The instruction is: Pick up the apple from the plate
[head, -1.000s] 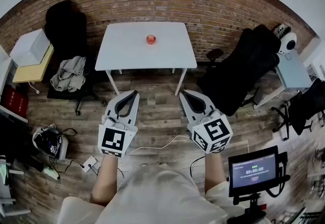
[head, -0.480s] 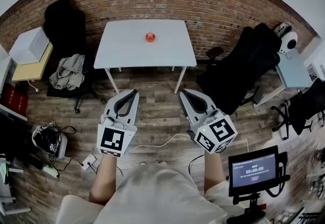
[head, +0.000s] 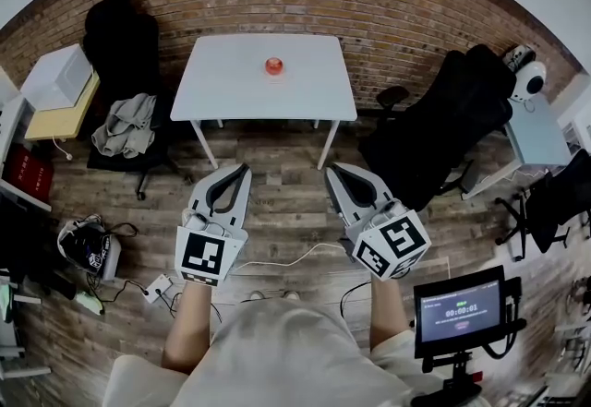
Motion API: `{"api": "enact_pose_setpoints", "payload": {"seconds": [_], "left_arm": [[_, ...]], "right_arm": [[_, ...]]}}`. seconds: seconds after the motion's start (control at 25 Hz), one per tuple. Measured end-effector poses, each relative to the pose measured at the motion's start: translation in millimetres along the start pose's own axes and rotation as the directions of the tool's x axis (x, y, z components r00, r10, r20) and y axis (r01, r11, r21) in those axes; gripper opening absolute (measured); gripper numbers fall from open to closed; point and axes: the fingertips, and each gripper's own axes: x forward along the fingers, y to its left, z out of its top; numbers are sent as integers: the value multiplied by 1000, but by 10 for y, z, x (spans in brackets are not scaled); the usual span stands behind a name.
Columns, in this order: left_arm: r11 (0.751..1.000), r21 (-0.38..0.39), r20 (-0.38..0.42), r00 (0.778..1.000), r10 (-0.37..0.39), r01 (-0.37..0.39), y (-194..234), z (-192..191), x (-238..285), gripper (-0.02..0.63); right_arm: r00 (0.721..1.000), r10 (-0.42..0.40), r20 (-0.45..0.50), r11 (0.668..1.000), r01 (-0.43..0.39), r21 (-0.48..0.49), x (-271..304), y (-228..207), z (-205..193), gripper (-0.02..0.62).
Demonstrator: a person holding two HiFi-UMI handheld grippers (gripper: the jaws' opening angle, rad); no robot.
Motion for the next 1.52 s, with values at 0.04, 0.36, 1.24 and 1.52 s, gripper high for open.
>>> {"api": "enact_pose_setpoints", "payload": {"seconds": [0.04,0.36,1.24,1.52], "left_arm": [[1000,-2,-2,1000,4,-4,-27,-11,-4,5],[999,-28,-47,998,35,-37,-282,-116,-18,5],[999,-37,-26,999,22,-23,-76,-314,459,5],[999,-51,-22,1000,1,-2,358,-508,1047,5]], "right_arm": [[1000,4,-1,1000,-4,1,-21,-10,-17,2],[998,65,-24,998,-65,-2,-193,-71,-171,2],[997,76,9,996,-77,47,120,-444,-204,2],[999,32,1,998,-32,58,668,-880,-227,2]]}}
